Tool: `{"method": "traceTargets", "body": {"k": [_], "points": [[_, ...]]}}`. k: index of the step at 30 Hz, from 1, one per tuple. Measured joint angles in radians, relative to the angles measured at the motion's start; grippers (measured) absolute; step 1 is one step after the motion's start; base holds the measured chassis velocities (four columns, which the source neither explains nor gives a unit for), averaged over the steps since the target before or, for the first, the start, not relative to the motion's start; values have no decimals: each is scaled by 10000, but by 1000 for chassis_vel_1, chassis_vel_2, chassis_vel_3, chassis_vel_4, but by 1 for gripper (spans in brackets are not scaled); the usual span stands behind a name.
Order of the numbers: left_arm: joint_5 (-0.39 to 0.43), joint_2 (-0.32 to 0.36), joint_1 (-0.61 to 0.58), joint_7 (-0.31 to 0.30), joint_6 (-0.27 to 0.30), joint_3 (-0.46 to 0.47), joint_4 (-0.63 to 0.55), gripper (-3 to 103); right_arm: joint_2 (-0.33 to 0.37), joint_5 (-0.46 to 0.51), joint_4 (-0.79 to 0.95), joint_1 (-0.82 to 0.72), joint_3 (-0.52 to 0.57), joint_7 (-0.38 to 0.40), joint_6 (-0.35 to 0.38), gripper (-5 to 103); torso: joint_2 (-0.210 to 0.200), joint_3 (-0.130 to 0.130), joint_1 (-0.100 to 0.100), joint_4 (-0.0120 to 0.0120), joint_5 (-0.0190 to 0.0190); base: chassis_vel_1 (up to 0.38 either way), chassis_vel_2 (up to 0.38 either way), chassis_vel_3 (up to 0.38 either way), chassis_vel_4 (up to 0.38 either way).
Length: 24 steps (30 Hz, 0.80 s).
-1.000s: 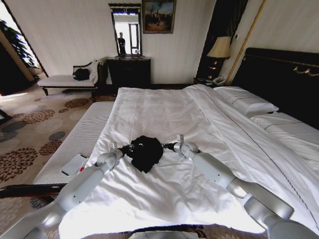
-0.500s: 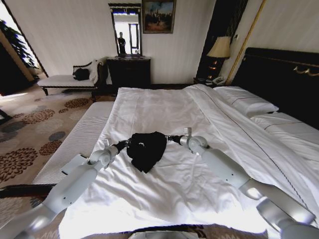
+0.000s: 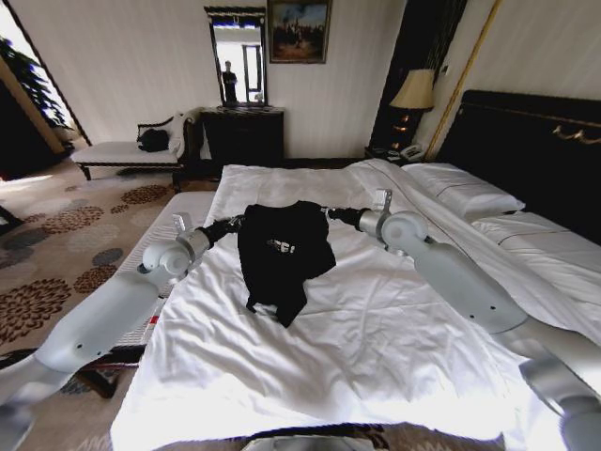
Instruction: Fold the clothes on the bed.
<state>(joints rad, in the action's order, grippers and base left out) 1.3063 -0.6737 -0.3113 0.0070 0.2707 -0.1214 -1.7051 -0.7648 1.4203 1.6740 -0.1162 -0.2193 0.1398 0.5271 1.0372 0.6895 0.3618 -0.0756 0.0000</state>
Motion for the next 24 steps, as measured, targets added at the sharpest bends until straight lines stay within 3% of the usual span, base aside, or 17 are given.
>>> {"method": "traceTargets", "body": {"k": [7,12,15,24], "points": [[559,-54,1715,4,71,-659,322,1,186,590,-568,1783,-497,191,134,0,1,-1,-2,-1,2,0,0,0,0],[877,-292,3130,-1,109,-1365,950,1,-71,770,-1420,3132,-1059,152,135,0,0,0,1,-1,0,0,0,0,0],[1162,-716,4346,-3,155,-1865,1465,1,-423,773,-2207,4044,-1517,22,127,0,0,1,1,4,2,0,0,0,0],[1593,-1910,6436,-3,182,-2891,2986,1,-771,773,-3579,5210,-2138,-436,-2,0,-1,1,1,-4,4,0,0,0,0]]}}
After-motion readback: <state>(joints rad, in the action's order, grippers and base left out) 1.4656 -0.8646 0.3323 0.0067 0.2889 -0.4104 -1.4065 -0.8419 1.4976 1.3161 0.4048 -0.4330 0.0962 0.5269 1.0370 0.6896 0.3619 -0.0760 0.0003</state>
